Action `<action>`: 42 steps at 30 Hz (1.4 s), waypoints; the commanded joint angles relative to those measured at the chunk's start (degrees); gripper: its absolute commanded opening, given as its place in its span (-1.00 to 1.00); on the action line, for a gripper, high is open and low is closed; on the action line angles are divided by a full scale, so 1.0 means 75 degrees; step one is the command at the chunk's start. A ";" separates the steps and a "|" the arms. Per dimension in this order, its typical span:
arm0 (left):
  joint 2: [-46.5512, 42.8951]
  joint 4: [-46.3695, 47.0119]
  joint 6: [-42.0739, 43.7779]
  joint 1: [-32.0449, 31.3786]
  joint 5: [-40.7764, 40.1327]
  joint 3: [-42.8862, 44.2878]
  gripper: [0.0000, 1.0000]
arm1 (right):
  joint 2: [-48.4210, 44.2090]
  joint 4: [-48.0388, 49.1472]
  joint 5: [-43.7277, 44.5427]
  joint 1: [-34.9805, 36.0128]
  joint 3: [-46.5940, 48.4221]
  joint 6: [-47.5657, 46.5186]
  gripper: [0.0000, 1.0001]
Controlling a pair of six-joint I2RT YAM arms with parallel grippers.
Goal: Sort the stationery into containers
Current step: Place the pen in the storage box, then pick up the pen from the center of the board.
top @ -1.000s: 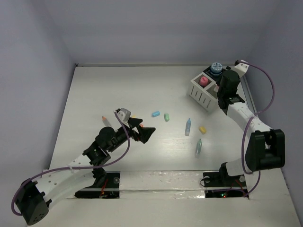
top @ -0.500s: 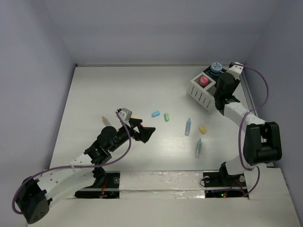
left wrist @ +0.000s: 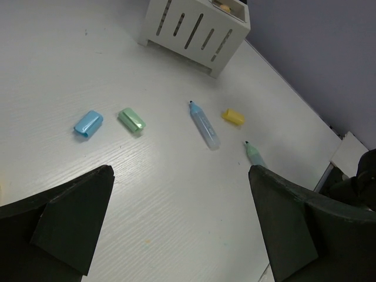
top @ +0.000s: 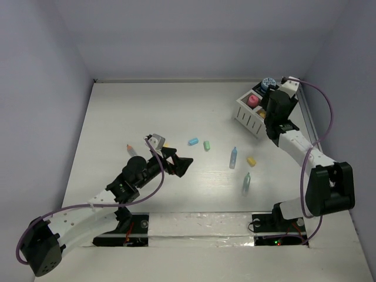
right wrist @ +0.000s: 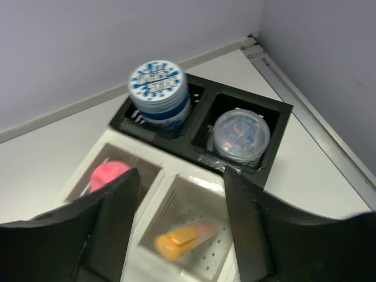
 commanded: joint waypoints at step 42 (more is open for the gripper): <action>0.2148 0.0915 -0.0077 -0.0279 0.0774 0.0658 0.98 | 0.1135 -0.4012 -0.3019 0.2402 -0.0941 0.2156 -0.58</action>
